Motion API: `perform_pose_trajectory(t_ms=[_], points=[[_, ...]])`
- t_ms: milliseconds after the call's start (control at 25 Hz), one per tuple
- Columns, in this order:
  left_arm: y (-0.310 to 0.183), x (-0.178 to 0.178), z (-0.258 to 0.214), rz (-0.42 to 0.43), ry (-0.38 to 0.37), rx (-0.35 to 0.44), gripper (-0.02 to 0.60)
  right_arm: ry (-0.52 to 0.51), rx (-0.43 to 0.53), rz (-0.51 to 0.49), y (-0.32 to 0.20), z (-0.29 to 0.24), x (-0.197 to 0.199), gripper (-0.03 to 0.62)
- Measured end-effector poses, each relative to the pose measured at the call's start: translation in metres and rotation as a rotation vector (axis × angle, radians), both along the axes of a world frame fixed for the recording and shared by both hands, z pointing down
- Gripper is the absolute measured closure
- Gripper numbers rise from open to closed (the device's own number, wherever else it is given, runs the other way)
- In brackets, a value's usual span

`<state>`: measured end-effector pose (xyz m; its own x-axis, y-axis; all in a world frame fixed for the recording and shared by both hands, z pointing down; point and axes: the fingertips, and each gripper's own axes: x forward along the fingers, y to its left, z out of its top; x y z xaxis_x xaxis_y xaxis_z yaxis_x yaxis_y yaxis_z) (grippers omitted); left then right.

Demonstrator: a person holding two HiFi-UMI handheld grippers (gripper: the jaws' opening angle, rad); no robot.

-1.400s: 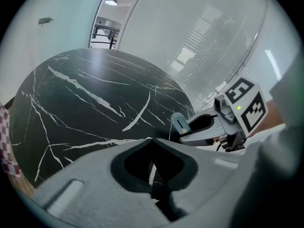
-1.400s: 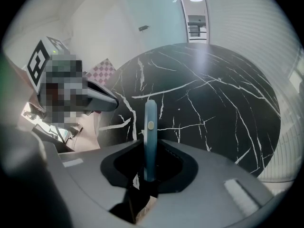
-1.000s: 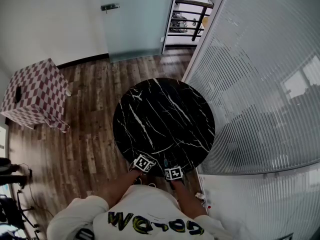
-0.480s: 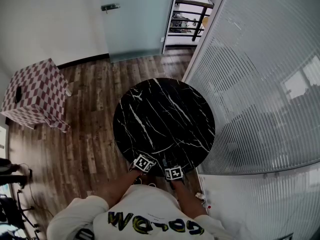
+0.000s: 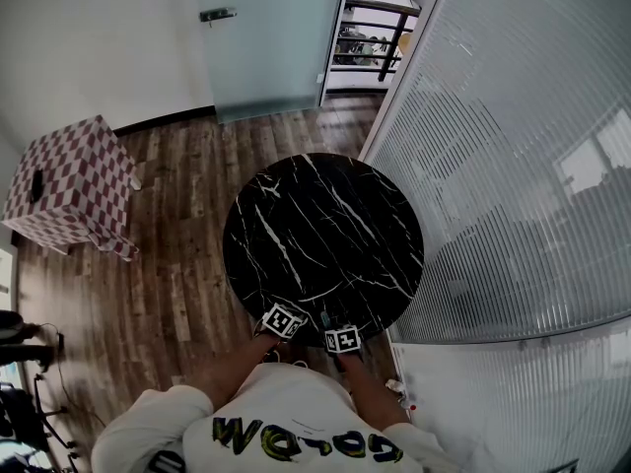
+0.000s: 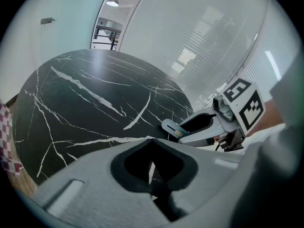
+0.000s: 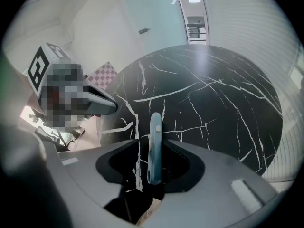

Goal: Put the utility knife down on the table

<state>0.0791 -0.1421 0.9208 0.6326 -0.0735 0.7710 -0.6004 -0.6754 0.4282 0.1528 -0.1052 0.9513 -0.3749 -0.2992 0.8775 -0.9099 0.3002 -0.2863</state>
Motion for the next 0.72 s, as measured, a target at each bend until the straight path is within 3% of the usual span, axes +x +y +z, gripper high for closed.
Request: perform_pose_trajectory(t_ms=[520,720], points=[[0.003,-0.013,-0.009,-0.059,0.03,0.008,0.578,-0.01,0.062,0.033,-0.01,-0.018,0.005,0.421],[0.001,-0.011,-0.026,-0.093,0.077,0.038,0.578,-0.041,0.131,0.048,-0.018,-0.037,0.004,0.421]])
